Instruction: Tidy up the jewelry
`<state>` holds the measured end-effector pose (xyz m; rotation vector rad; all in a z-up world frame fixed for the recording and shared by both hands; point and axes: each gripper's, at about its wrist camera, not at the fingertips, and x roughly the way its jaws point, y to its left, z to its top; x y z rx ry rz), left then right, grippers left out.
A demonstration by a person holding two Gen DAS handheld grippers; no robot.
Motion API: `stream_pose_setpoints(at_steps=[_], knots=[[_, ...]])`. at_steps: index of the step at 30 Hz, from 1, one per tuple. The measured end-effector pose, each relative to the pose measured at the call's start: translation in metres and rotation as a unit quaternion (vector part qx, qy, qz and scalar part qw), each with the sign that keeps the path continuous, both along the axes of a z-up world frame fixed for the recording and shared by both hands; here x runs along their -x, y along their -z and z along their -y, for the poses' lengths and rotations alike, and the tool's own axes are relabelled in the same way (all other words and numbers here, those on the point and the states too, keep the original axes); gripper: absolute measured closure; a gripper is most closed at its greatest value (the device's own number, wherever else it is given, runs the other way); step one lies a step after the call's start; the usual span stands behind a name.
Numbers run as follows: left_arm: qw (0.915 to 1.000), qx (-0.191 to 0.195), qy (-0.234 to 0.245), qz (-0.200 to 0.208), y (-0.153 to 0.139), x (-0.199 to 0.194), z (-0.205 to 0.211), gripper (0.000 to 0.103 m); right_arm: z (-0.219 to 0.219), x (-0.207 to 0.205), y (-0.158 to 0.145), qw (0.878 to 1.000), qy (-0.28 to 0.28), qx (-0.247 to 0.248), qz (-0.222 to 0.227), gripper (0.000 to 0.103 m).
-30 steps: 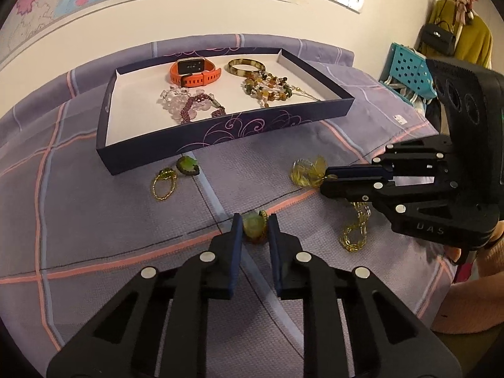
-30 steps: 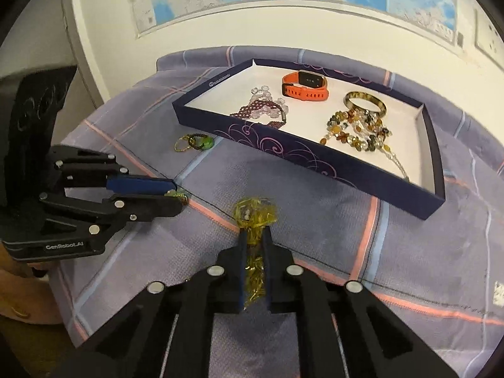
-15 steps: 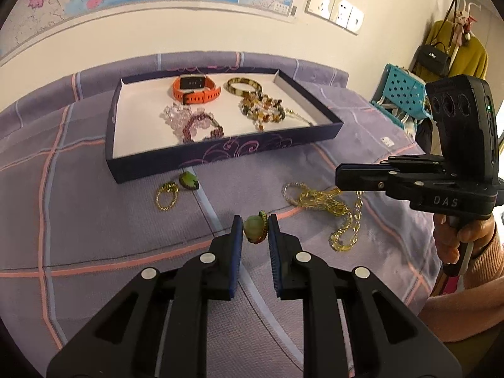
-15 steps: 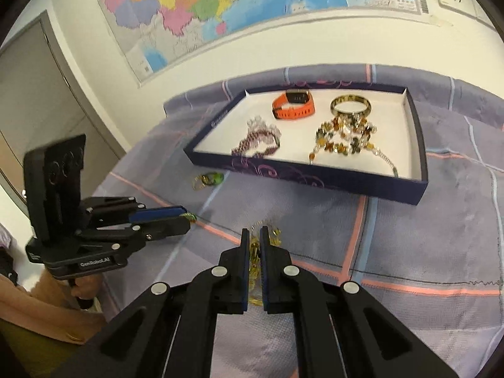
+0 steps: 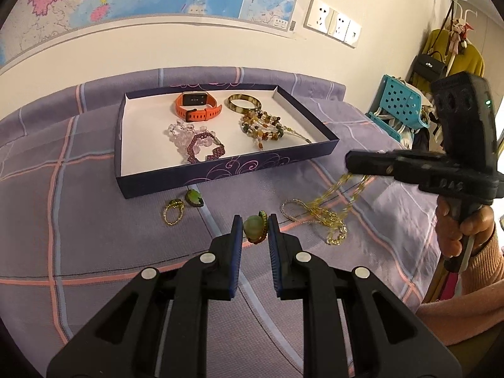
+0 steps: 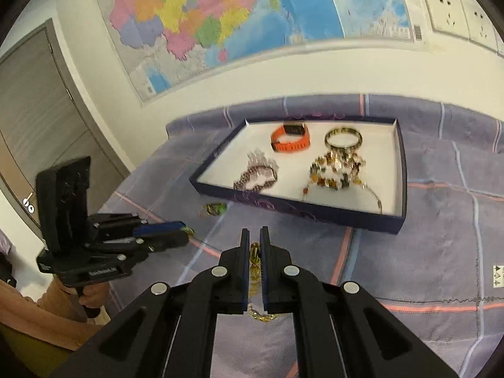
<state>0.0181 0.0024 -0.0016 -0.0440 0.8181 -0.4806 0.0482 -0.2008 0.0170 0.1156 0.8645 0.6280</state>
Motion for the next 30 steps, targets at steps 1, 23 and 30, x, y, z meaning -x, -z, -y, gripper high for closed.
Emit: stream_pose_setpoints(at_steps=[1,23,30], knots=[[1.0000,-0.001,-0.002,-0.002,0.001,0.000,0.000,0.086,-0.003,-0.002,0.008,1.000,-0.002,0.014,-0.010,0.098],[0.9998,0.004,-0.004,-0.019,0.012,-0.005,-0.002,0.086,-0.035,0.008,0.044,0.992,-0.037,0.120,0.004,0.086],[0.9999,0.008,-0.005,-0.008,0.003,-0.008,-0.006,0.086,-0.016,0.005,0.020,0.999,-0.025,0.046,0.000,0.086]])
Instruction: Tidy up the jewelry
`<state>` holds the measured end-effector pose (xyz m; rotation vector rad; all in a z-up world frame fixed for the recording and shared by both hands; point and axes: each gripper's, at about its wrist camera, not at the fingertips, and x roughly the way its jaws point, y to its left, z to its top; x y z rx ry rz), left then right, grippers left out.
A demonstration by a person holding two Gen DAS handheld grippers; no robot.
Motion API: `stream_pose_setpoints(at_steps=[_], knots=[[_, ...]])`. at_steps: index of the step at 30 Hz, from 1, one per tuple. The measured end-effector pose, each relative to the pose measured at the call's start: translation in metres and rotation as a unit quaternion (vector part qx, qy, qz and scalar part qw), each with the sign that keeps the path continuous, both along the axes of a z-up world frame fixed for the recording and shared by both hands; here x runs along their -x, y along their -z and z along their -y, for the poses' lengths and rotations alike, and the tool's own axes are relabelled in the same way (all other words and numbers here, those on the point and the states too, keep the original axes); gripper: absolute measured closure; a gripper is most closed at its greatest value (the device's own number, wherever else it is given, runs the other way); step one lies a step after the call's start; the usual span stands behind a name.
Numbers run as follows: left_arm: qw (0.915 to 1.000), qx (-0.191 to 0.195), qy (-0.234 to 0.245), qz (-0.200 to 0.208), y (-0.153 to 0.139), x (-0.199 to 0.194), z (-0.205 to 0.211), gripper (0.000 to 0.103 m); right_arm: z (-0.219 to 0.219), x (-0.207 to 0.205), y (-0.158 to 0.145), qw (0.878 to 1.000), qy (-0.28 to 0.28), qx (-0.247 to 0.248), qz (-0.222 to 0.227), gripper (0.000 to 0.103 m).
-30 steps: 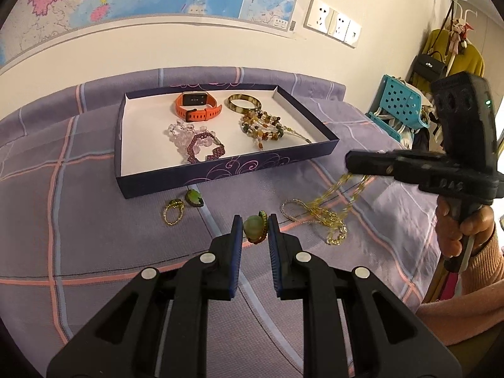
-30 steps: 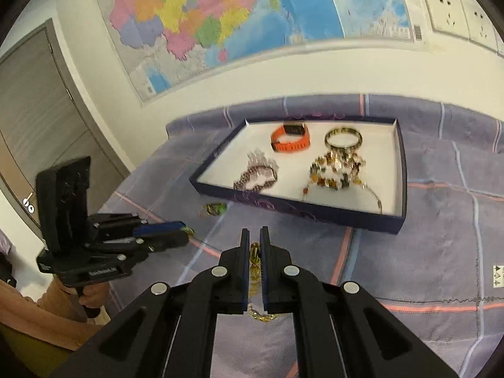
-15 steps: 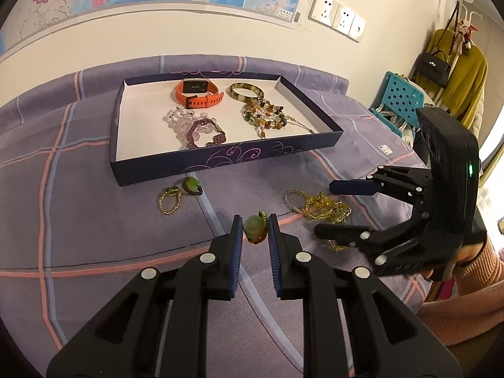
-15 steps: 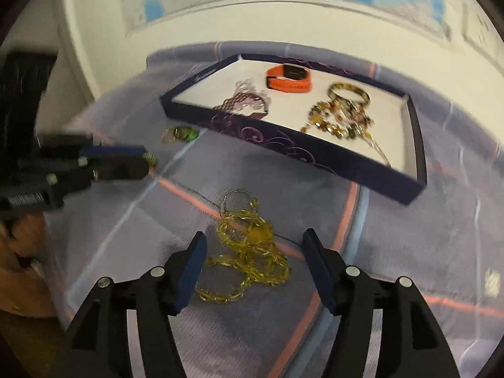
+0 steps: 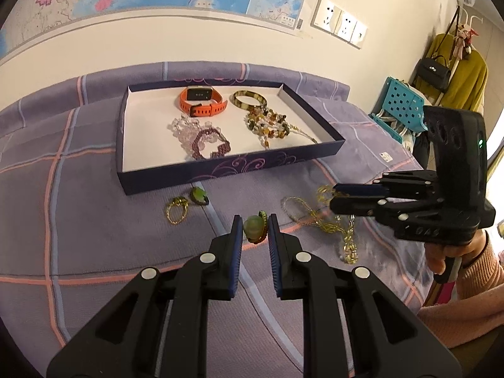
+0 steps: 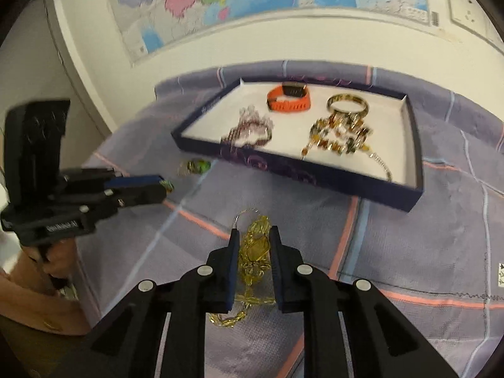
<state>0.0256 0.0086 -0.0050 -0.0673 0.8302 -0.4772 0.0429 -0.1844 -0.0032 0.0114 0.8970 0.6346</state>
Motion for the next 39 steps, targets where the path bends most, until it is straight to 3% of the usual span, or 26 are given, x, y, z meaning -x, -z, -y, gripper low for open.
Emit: stream_pose_setpoints(at_steps=[9,10,14,23,39], knots=[[0.9996,-0.002,0.000,0.027,-0.021,-0.006,-0.003,0.086,0.009,-0.002,-0.045,0.998,0.008,-0.040,0.044,0.087],[0.9995,-0.003,0.001,0.031,-0.024,-0.007,-0.004,0.086,0.011,-0.004,-0.051,0.998,0.010,-0.043,0.050,0.098],[0.9989,-0.007,-0.001,0.047,-0.036,-0.013,-0.004,0.086,0.014,-0.010,-0.067,0.996,0.015,-0.049,0.069,0.100],[0.9979,-0.007,-0.002,0.064,-0.051,-0.023,-0.006,0.086,0.022,-0.016,-0.091,0.993,0.022,-0.060,0.097,0.100],[0.9954,-0.019,-0.002,0.094,-0.077,-0.048,-0.007,0.086,0.024,-0.051,-0.165,0.981,0.028,-0.078,0.173,0.100]])
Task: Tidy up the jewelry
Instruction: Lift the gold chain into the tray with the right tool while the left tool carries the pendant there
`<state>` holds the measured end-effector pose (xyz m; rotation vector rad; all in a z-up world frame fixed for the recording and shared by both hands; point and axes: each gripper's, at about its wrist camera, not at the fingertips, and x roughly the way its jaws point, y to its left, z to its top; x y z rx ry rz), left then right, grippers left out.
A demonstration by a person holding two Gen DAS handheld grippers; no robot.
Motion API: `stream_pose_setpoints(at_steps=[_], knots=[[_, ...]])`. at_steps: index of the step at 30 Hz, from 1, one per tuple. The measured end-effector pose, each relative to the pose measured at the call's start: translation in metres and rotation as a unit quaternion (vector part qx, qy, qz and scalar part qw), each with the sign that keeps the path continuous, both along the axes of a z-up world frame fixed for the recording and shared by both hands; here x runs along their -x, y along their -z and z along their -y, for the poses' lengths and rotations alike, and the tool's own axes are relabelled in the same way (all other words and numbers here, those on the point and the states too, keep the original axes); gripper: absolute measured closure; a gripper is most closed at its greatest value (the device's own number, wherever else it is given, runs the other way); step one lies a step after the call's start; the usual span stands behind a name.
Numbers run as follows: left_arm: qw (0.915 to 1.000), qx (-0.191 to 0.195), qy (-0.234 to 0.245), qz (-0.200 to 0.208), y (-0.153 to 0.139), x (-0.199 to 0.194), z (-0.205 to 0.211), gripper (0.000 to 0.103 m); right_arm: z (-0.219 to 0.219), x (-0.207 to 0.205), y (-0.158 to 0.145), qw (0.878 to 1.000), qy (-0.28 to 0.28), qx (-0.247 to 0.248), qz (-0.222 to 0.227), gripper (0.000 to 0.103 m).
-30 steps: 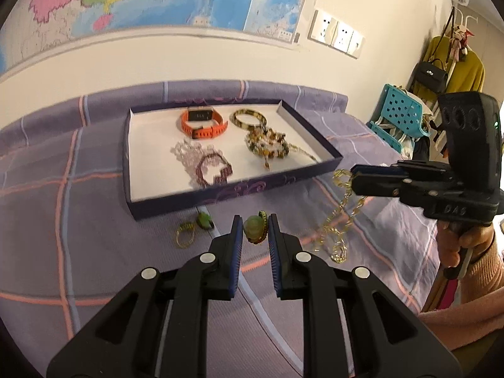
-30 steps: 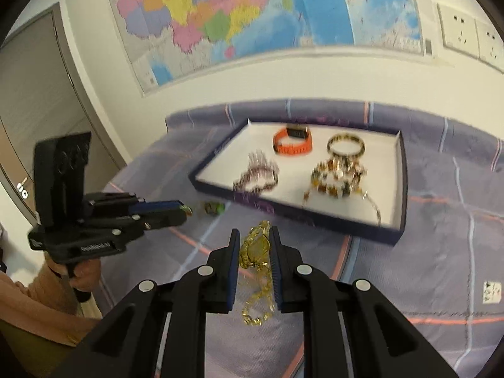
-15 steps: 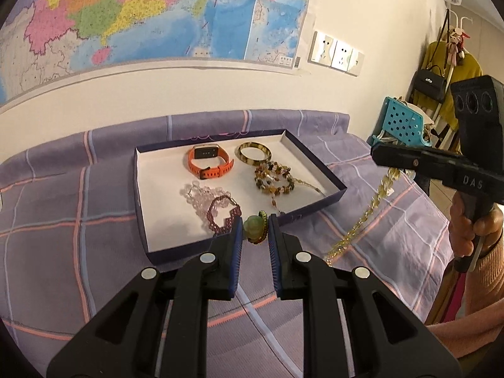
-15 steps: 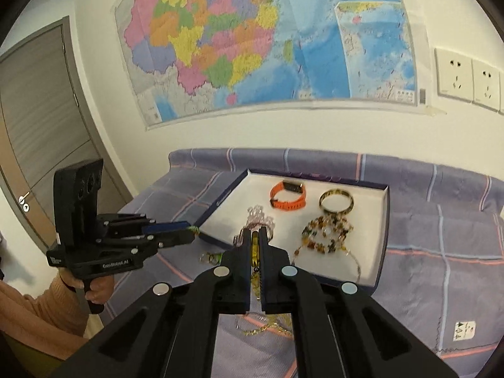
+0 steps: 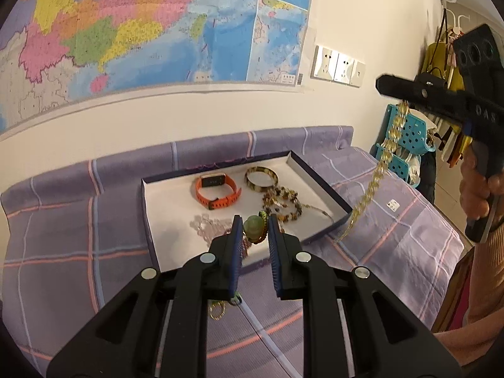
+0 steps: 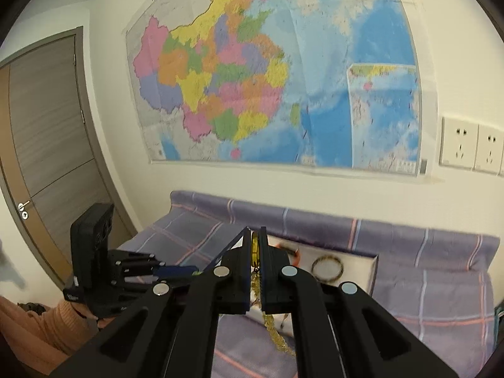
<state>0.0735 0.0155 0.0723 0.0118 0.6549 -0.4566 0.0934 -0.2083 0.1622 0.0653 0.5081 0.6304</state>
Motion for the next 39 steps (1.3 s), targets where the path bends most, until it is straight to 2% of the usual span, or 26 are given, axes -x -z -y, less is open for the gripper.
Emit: stream_pose_setpoints(at_steps=[5,13,30,39], knots=[[1.0000,-0.004,-0.004,0.001,-0.002,-0.012,0.000,0.086,0.003,-0.023,-0.004,1.000,0.012,-0.006,-0.001,0.100],[0.9998,-0.018,-0.007,-0.008,0.005,-0.037,0.006,0.086,-0.006,-0.052,0.007,1.000,0.010,-0.008,-0.015,0.100],[0.9964,-0.044,-0.017,-0.070,0.055,-0.082,0.022,0.086,-0.017,-0.089,0.067,0.997,0.009,0.005,-0.082,0.100],[0.9935,-0.059,-0.028,-0.093,0.072,-0.103,0.031,0.086,-0.017,-0.107,0.097,0.993,0.017,0.005,-0.117,0.100]])
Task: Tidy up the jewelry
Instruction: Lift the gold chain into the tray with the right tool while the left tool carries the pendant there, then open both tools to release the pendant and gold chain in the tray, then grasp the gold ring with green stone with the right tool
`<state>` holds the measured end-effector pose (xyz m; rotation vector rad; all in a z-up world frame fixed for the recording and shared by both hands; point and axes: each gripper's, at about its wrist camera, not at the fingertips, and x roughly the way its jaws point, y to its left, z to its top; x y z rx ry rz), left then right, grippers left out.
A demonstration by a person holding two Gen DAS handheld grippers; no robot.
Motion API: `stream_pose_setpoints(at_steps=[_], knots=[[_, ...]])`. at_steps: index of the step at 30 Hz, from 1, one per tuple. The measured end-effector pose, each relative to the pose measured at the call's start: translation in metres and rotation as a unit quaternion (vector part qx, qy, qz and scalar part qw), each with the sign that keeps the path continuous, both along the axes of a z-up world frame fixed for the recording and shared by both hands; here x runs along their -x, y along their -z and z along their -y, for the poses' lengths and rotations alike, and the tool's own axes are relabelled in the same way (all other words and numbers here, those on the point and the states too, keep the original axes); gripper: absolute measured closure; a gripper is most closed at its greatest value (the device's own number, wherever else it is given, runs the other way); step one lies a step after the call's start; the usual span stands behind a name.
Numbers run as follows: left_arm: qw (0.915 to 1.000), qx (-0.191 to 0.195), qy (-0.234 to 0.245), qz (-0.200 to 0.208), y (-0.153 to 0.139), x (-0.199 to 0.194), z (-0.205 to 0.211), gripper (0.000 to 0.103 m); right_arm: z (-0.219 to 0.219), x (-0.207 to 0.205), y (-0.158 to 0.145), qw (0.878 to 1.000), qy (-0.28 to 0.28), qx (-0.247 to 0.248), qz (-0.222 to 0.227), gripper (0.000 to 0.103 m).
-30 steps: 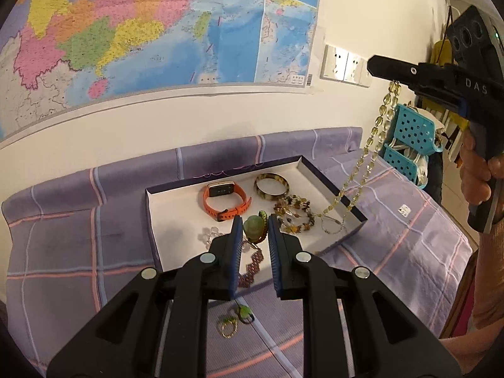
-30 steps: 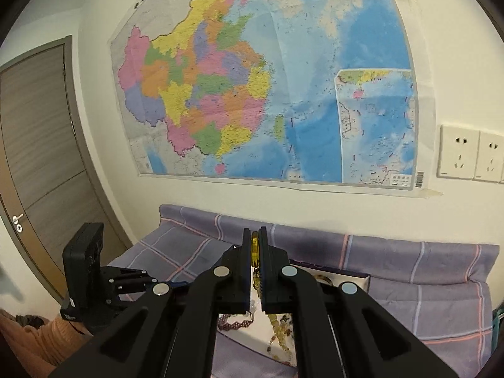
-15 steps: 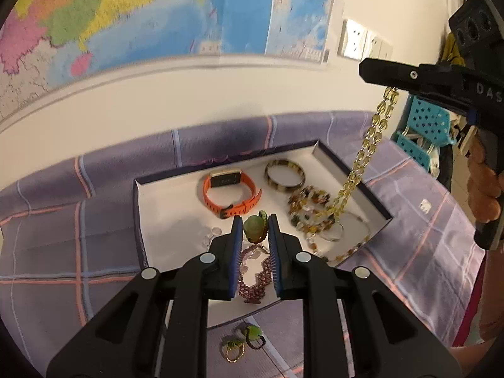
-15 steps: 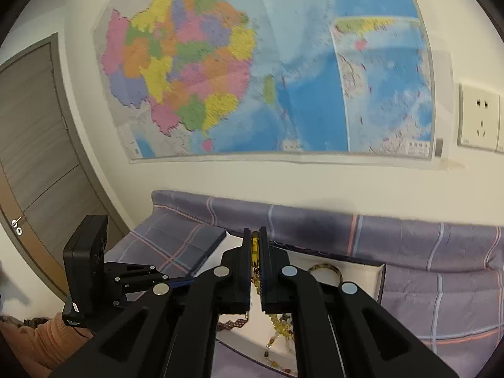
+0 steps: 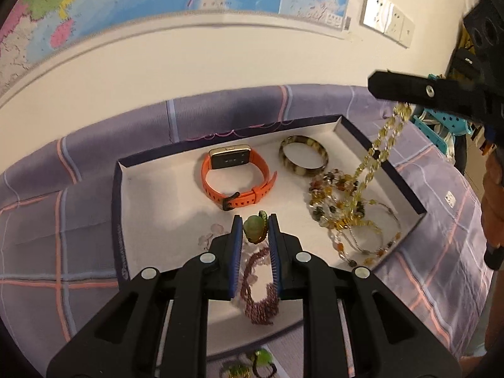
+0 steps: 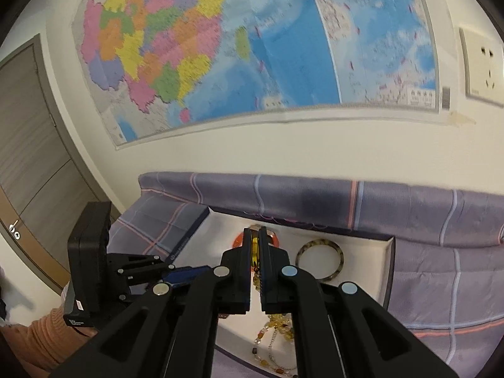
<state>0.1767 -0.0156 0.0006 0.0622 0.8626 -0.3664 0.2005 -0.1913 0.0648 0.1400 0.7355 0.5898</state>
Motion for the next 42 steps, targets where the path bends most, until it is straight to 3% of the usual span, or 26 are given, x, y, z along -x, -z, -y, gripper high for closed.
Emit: stream_pose_setpoints(at_steps=[13,20,25,35,42], knots=[[0.9994,-0.018,-0.020,-0.023,0.019,-0.021,0.008,0.085,0.005,-0.020,0.050,0.998,0.008,-0.003,-0.067,0.100],[0.9997,-0.010,-0.022,-0.007,0.010,-0.015,0.008,0.070,0.006,-0.020,0.065,0.996,0.012,-0.001,-0.086,0.098],[0.9993,0.007,-0.032,0.016,-0.004,0.001,-0.008,0.067,0.009,-0.016,0.070,0.995,0.009,-0.007,-0.096,0.096],[0.9950,0.047,-0.065,0.060,-0.028,0.049,-0.062,0.061,0.012,0.011,0.063,0.996,0.003,-0.015,-0.086,0.085],[0.9952,0.043,-0.068,0.057,-0.019,0.086,-0.082,0.059,-0.017,0.065,0.047,0.997,-0.062,-0.008,-0.048,0.073]])
